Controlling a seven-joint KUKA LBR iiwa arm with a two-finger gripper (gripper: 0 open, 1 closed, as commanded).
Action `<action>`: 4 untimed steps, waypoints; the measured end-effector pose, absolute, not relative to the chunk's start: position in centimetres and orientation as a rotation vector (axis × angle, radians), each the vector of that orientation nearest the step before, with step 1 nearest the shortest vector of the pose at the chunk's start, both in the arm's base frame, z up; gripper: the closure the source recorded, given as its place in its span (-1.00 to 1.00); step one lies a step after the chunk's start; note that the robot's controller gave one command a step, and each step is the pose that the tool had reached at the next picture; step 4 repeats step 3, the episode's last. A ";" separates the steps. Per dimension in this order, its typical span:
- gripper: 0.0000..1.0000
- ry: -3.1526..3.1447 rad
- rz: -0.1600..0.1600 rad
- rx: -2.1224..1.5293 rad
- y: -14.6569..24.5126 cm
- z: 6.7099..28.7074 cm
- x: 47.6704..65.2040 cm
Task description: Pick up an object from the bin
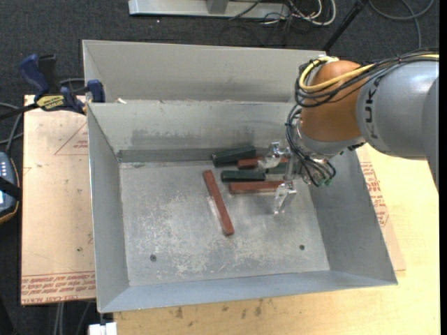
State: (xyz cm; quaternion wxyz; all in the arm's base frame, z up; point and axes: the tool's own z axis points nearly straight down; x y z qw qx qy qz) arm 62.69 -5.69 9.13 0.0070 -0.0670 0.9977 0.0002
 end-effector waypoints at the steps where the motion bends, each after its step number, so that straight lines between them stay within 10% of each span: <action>1: 1.00 3.116 -0.002 -0.202 -2.9 8.0 63.9; 2: 1.00 3.116 -0.003 -0.202 -2.8 8.0 63.9; 3: 1.00 3.128 0.002 -0.142 0.8 24.6 62.1; 4: 1.00 3.128 0.002 -0.142 0.8 24.6 62.1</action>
Offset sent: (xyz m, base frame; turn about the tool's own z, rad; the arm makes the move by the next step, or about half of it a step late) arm 0.0000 0.0000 0.0000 0.0000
